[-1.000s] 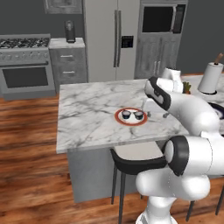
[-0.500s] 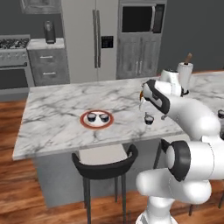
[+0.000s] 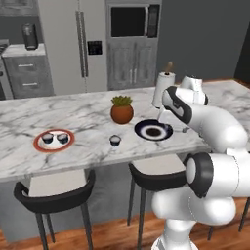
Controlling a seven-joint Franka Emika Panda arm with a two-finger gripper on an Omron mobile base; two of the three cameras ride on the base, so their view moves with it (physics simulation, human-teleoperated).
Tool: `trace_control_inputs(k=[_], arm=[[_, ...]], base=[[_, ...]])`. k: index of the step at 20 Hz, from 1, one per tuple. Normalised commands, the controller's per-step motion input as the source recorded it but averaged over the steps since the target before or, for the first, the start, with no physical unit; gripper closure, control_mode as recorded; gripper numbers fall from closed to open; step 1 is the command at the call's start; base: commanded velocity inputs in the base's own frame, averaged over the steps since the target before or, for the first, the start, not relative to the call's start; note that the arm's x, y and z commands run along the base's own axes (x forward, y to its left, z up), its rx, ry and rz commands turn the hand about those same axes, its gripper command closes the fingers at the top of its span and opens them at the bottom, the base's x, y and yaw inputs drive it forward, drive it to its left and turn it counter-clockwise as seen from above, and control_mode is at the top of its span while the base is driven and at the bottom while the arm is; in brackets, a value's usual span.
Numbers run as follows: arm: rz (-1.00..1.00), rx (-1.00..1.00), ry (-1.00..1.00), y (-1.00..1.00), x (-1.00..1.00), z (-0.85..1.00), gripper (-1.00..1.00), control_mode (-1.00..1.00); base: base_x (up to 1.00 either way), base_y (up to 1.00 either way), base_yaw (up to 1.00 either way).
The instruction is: Place two yogurt containers on each plate.
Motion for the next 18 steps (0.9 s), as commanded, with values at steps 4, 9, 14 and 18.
trace_control_inputs(k=[4,9,14,18], arm=[[0.00,0.00,0.00,0.00,0.00,0.00,-1.00,1.00],[0.00,0.00,0.00,0.00,0.00,0.00,-1.00,1.00],[0.00,0.00,0.00,0.00,0.00,0.00,-1.00,1.00],[0.00,0.00,0.00,0.00,0.00,0.00,-1.00,1.00]], base=[[0.36,-0.55,0.20],[0.50,-0.35,0.30],[0.55,-0.04,0.09],[0.44,0.00,-0.03]])
